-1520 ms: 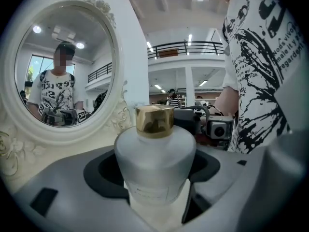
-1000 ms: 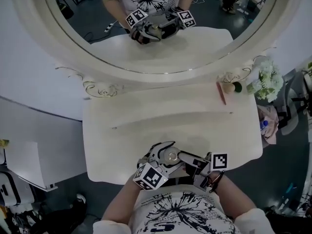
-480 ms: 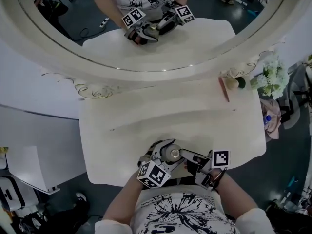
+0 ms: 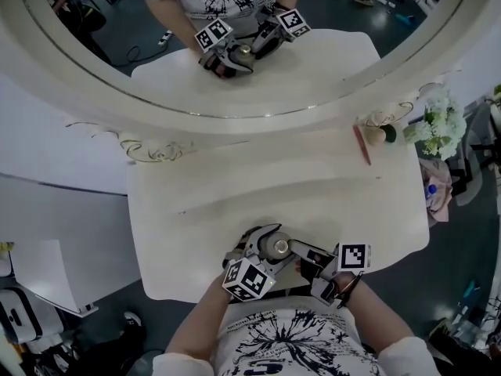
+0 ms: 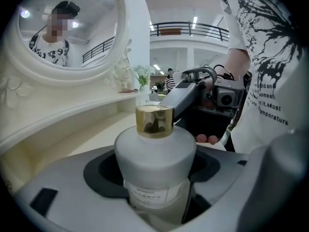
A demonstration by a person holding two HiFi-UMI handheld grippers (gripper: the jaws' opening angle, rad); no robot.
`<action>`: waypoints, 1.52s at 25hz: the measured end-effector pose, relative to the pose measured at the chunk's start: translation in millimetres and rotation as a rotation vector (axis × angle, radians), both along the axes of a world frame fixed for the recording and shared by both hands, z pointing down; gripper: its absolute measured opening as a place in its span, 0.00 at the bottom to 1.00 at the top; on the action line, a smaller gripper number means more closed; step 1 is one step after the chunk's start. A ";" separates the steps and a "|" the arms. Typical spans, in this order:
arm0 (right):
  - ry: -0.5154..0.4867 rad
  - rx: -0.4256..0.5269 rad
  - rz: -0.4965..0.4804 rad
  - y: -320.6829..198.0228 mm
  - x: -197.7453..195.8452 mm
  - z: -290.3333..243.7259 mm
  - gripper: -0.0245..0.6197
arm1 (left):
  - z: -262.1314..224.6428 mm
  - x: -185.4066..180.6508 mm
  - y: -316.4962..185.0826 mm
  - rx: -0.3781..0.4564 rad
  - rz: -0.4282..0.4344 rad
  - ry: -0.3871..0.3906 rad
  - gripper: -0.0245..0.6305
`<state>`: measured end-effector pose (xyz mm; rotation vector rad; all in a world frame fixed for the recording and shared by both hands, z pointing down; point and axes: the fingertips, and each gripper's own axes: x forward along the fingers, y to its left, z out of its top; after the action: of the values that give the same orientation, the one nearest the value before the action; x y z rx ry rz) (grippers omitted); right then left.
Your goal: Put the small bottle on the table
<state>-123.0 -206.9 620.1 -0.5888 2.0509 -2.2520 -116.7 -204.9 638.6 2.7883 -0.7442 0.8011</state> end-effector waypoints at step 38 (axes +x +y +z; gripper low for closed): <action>0.334 0.861 -0.012 -28.1 37.0 -162.6 0.07 | -192.2 -62.9 -10.7 0.275 -0.497 0.255 0.07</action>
<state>-86.0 -235.0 457.5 -0.8713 2.8454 -1.0925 -179.6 -215.6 446.4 2.6546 -1.4999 0.2637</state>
